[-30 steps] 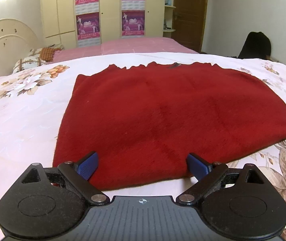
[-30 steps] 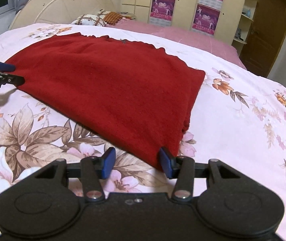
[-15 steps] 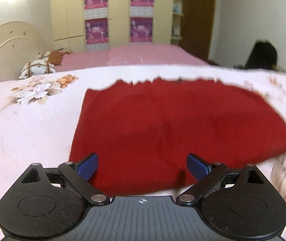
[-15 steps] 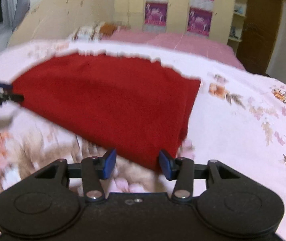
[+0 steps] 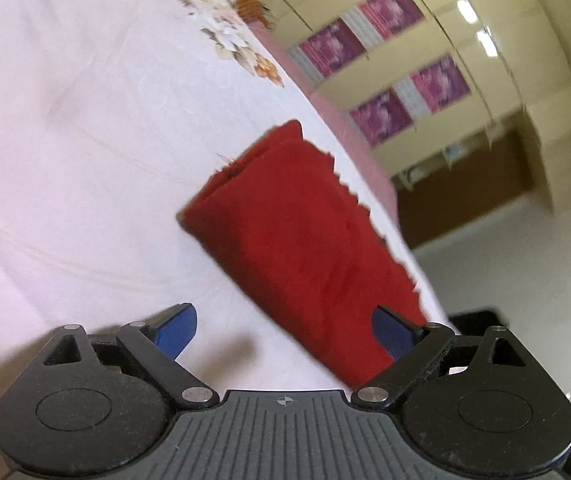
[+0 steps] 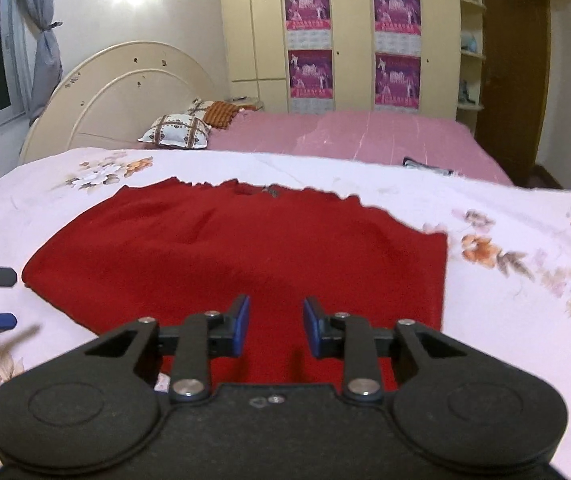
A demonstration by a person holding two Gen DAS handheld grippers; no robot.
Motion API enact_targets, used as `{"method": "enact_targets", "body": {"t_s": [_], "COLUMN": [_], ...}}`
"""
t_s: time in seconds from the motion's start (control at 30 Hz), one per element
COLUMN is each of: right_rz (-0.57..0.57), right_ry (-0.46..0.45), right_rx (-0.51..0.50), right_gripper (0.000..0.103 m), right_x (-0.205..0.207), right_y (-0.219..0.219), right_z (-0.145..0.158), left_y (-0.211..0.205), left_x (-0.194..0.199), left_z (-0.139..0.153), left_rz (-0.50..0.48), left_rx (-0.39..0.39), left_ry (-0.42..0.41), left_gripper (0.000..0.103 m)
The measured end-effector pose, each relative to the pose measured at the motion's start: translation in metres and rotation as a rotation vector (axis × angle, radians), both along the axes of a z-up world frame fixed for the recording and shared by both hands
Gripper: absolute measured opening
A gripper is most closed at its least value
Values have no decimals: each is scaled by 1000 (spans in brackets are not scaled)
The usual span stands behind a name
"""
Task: Fold small clothes
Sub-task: 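Grasp one end of the folded sweater with both grippers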
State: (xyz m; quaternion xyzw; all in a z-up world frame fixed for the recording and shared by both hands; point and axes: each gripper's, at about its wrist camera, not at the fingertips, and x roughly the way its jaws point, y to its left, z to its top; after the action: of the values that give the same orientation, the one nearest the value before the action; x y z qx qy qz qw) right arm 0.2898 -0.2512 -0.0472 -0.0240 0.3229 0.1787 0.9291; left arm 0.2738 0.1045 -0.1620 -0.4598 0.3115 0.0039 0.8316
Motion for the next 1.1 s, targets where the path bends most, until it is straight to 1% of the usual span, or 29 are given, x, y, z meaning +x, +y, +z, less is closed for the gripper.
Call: {"method": "enact_targets", "body": {"t_s": [0.03, 0.07, 0.1, 0.17, 0.3, 0.43, 0.53, 0.57, 0.6, 0.63, 0.67, 0.7, 0.73, 0.8, 0.9, 0.93, 0.97, 1.0, 1.03, 1.07, 1.1], "right_rz": [-1, 0, 5, 17, 35, 34, 26, 23, 22, 23, 29, 37, 47, 69, 108, 112, 107, 94, 82, 76, 74], "right_ry": [7, 9, 10, 8, 12, 20, 14, 15, 15, 17, 20, 23, 26, 21, 10, 8, 16, 47, 40, 18, 15], "right_rx": [1, 5, 10, 24, 36, 50, 62, 68, 73, 77, 81, 81, 75, 60, 40, 15, -19, -69, -98, -105, -115], "right_gripper": [16, 16, 16, 16, 16, 16, 16, 16, 16, 16, 16, 12, 9, 8, 7, 7, 6, 4, 1, 0, 0], "right_x": [1, 2, 2, 4, 6, 12, 21, 25, 30, 34, 40, 44, 47, 50, 50, 50, 52, 56, 57, 56, 55], "right_y": [3, 6, 9, 14, 24, 29, 31, 32, 33, 35, 40, 43, 49, 60, 75, 79, 82, 86, 88, 88, 91], "right_z": [-1, -1, -1, 0, -3, -6, -5, -4, -4, -4, -5, -5, -6, -8, -11, -14, -18, -26, -34, -37, -36], "left_y": [2, 3, 6, 8, 5, 8, 9, 8, 7, 7, 8, 10, 10, 10, 10, 11, 12, 13, 15, 16, 18], "left_x": [4, 9, 14, 20, 38, 57, 77, 83, 93, 99, 103, 103, 102, 99, 96, 95, 97, 100, 101, 104, 98], "left_z": [-4, -9, -15, -22, -24, -27, -24, -23, -23, -24, -27, -26, -23, -17, -10, -9, -9, -11, -13, -14, -15], "left_rz": [15, 27, 52, 89, 121, 121, 103, 89, 72, 58, 57, 59, 53, 42, 30, 25, 18, 13, 13, 9, 1], "left_rx": [-18, -37, -61, -92, -109, -131, -107, -91, -71, -66, -76, -89, -85, -80, -78, -71, -60, -60, -64, -68, -66], "left_ry": [2, 8, 1, -25, -63, -91, -91, -92, -74, -44, -34, -49, -65, -98, -123, -127, -119, -103, -84, -67, -64], "left_gripper": [78, 69, 65, 63, 63, 63, 63, 57, 31, 16, 17, 16, 16, 16, 16, 16, 16, 16, 16, 16, 16]}}
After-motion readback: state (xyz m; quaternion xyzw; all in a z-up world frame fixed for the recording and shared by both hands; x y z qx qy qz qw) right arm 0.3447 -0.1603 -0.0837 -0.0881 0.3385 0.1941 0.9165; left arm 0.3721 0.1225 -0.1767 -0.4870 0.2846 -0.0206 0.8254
